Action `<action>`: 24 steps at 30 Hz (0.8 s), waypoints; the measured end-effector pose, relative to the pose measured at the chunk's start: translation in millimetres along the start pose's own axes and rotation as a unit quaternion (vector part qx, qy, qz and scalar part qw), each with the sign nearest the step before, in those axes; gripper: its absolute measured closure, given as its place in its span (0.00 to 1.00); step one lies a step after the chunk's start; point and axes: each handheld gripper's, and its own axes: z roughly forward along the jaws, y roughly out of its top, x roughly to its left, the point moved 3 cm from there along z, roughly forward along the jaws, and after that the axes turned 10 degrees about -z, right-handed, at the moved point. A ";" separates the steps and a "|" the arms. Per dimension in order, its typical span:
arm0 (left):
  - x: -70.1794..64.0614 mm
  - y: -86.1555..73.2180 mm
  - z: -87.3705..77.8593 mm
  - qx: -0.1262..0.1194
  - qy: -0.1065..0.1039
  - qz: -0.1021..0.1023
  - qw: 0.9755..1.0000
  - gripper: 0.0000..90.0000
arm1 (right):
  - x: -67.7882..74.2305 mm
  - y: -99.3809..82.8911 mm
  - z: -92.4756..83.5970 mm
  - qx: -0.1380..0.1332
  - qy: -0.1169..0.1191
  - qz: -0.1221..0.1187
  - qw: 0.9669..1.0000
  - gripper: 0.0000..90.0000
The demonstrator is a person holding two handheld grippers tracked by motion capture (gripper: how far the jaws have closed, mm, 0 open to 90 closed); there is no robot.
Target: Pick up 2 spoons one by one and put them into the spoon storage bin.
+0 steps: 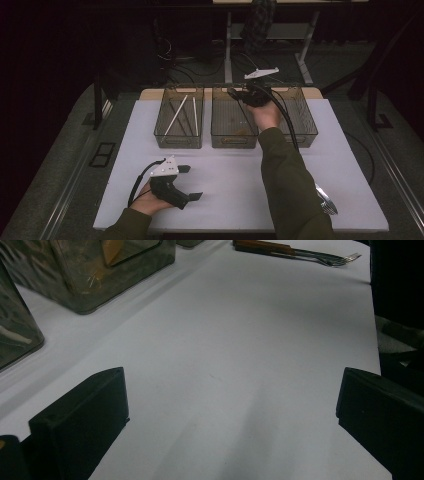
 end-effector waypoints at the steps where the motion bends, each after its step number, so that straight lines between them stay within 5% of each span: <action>1: 0.1 0.0 0.0 0.001 0.000 0.001 1.000 0.00 | 0.6 -3.2 2.5 0.007 0.000 -0.001 1.000 0.98; 13: -0.6 -0.3 1.1 0.004 -0.003 0.001 1.000 0.00 | 3.0 -27.8 20.4 0.051 0.011 0.006 0.999 0.97; 15: -0.7 -0.3 1.0 0.003 -0.003 0.001 1.000 0.00 | 2.7 -28.1 20.4 0.047 0.003 0.014 0.999 0.83; 24: 0.3 -0.3 0.6 0.003 -0.001 0.002 1.000 0.00 | -0.2 -25.5 9.6 0.036 0.019 0.045 0.998 0.57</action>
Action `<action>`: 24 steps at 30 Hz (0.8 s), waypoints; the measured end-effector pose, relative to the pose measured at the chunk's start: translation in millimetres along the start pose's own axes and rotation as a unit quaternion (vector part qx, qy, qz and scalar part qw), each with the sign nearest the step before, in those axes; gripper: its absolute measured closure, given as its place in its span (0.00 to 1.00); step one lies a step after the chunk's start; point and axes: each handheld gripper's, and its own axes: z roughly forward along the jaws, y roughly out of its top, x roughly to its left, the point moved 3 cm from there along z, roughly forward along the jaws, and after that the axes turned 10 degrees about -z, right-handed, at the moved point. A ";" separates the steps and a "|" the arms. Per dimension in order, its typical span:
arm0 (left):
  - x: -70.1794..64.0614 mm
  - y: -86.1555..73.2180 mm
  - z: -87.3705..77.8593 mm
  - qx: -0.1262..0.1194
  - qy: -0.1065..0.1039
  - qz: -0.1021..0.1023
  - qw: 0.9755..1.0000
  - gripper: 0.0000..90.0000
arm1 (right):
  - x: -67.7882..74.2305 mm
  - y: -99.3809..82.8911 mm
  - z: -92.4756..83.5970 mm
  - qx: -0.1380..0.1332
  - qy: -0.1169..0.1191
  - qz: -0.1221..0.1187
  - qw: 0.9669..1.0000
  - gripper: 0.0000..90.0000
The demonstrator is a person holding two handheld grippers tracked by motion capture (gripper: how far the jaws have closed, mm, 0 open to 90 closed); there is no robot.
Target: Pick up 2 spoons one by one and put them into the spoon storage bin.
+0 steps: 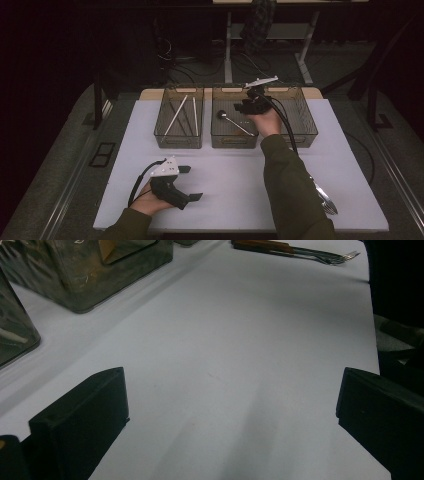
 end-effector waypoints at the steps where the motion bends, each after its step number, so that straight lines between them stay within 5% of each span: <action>1: 0.3 -0.1 0.0 0.001 0.000 0.000 1.000 0.00 | -0.2 -0.4 -1.9 0.001 0.002 0.003 1.000 0.55; 11: 1.8 -0.8 -0.5 0.003 0.007 -0.002 1.000 0.00 | 0.9 -11.5 -33.8 0.010 0.022 -0.016 1.000 0.39; 24: 2.2 -1.4 -1.4 0.004 0.010 -0.002 1.000 0.00 | -0.5 -35.8 -85.6 -0.009 0.033 -0.029 0.999 0.37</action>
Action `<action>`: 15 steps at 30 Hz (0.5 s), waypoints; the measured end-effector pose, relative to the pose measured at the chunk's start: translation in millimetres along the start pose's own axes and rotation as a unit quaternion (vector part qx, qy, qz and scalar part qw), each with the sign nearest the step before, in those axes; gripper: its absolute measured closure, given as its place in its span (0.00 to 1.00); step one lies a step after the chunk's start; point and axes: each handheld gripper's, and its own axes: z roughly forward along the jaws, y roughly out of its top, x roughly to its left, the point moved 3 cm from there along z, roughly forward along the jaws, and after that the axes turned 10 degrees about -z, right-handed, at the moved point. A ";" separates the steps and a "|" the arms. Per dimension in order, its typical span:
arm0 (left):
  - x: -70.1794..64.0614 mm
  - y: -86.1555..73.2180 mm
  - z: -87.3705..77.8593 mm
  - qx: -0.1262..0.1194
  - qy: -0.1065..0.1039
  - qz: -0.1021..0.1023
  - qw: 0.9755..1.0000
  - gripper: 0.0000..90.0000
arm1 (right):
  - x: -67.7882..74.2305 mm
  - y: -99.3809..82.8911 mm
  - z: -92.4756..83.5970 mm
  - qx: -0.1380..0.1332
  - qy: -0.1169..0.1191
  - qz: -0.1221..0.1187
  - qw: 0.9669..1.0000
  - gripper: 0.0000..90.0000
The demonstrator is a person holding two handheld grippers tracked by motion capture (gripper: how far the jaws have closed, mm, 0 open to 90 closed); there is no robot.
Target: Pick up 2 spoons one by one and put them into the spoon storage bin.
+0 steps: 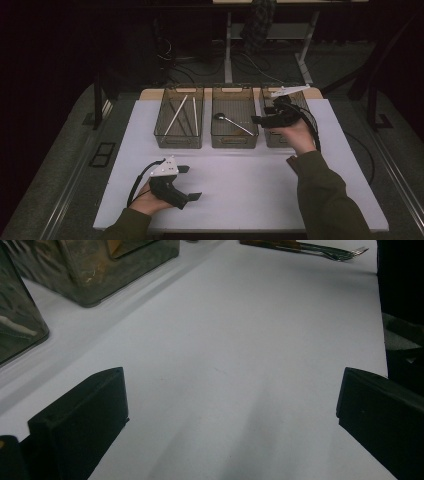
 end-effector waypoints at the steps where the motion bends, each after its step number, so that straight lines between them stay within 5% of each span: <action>1: 0.0 0.0 0.1 0.000 0.001 0.000 1.000 0.00 | 0.2 -2.2 -3.8 -0.001 0.000 0.001 1.000 0.37; 15: 5.1 0.4 -5.0 -0.009 0.008 -0.001 1.000 0.00 | 5.0 -48.0 -44.1 0.009 -0.012 -0.003 1.000 0.37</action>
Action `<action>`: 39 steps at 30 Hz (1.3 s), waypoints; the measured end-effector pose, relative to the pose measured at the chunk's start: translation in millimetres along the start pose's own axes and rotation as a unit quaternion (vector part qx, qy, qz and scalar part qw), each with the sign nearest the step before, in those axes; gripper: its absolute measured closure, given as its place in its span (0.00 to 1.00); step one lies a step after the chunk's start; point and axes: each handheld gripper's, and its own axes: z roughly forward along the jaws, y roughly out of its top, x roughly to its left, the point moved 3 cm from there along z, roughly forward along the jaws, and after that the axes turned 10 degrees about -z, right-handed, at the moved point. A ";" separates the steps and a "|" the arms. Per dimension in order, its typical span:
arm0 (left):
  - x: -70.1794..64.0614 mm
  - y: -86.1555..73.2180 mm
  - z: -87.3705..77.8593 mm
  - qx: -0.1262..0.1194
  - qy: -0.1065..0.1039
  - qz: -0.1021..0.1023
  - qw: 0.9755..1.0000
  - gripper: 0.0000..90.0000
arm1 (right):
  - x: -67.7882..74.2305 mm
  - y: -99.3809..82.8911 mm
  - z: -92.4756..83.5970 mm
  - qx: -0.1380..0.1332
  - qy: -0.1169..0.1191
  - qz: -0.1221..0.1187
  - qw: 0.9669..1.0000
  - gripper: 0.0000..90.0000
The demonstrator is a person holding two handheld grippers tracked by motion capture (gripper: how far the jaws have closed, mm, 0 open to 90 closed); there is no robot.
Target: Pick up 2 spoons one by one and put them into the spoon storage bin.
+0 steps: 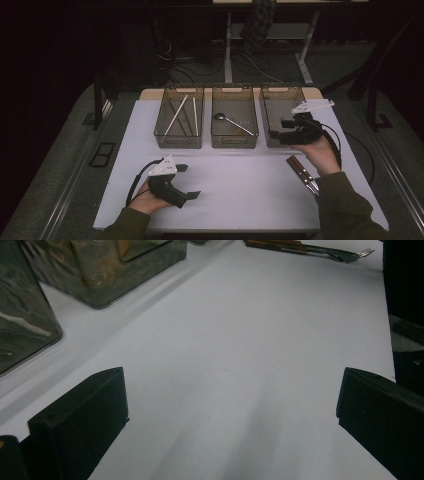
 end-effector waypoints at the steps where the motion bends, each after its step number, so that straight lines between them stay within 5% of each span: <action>1: 0.9 0.0 -1.0 -0.001 0.001 -0.001 1.000 0.00 | 0.2 -4.2 -2.0 0.001 -0.002 0.003 1.000 0.37; 10: 1.3 -0.5 -0.3 0.002 0.002 0.000 1.000 0.00 | -0.4 -39.0 -18.8 -0.010 -0.003 0.026 1.000 0.38; 28: -1.7 -1.2 2.1 0.011 0.004 0.009 1.000 0.00 | -7.8 -103.6 -46.5 0.018 0.001 0.049 0.999 0.50; 39: -1.9 -1.2 2.1 0.012 0.004 0.011 1.000 0.00 | -17.4 -124.7 -45.6 0.079 -0.025 0.062 0.995 0.68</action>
